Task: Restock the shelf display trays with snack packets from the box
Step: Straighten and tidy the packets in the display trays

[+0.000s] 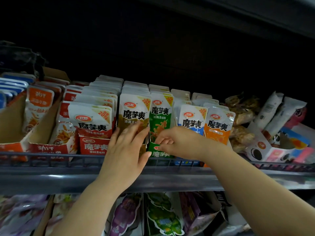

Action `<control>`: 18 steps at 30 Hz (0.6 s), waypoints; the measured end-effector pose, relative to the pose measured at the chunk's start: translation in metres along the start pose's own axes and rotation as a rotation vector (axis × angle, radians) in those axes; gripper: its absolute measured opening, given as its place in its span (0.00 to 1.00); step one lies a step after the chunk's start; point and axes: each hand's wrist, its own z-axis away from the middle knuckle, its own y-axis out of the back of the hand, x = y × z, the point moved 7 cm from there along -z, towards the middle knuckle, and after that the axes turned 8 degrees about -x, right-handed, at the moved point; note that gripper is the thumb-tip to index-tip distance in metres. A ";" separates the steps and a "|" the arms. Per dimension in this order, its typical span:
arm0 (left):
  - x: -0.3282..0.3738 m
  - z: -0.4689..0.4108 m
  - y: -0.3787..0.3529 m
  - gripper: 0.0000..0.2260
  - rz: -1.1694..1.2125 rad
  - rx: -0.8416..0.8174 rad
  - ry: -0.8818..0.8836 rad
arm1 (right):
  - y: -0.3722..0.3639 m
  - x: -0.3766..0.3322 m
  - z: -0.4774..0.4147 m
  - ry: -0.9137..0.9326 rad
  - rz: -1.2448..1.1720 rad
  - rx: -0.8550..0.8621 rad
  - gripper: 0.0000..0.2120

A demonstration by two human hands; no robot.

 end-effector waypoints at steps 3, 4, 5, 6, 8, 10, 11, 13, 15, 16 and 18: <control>0.003 0.001 0.003 0.25 -0.028 0.008 -0.006 | -0.001 -0.002 0.007 0.035 -0.044 0.021 0.11; 0.005 0.001 0.003 0.25 -0.042 0.008 -0.011 | -0.001 -0.002 0.009 0.037 -0.041 0.023 0.12; 0.006 0.001 0.003 0.25 -0.057 0.011 -0.017 | -0.002 -0.002 0.010 0.036 -0.041 0.025 0.12; 0.007 0.002 0.002 0.25 -0.066 0.012 -0.024 | -0.003 -0.002 0.012 0.038 -0.050 0.028 0.13; 0.008 0.002 0.000 0.25 -0.056 0.013 -0.037 | -0.003 -0.001 0.014 0.046 -0.097 0.049 0.13; 0.007 0.003 -0.001 0.24 -0.059 -0.005 -0.024 | 0.002 0.000 0.018 0.058 -0.165 0.109 0.13; 0.006 0.003 -0.001 0.24 -0.067 -0.013 -0.014 | 0.005 0.001 0.021 0.066 -0.193 0.150 0.12; 0.007 0.003 -0.001 0.24 -0.055 -0.014 -0.021 | 0.012 0.005 0.027 0.072 -0.233 0.225 0.11; 0.011 0.003 -0.001 0.23 -0.054 -0.020 -0.038 | 0.019 0.013 0.033 0.060 -0.289 0.269 0.09; 0.013 0.003 -0.001 0.23 -0.060 -0.024 -0.042 | 0.021 0.018 0.035 0.048 -0.317 0.277 0.09; 0.018 0.003 0.002 0.21 -0.038 -0.018 -0.053 | 0.024 0.030 0.040 0.014 -0.347 0.283 0.08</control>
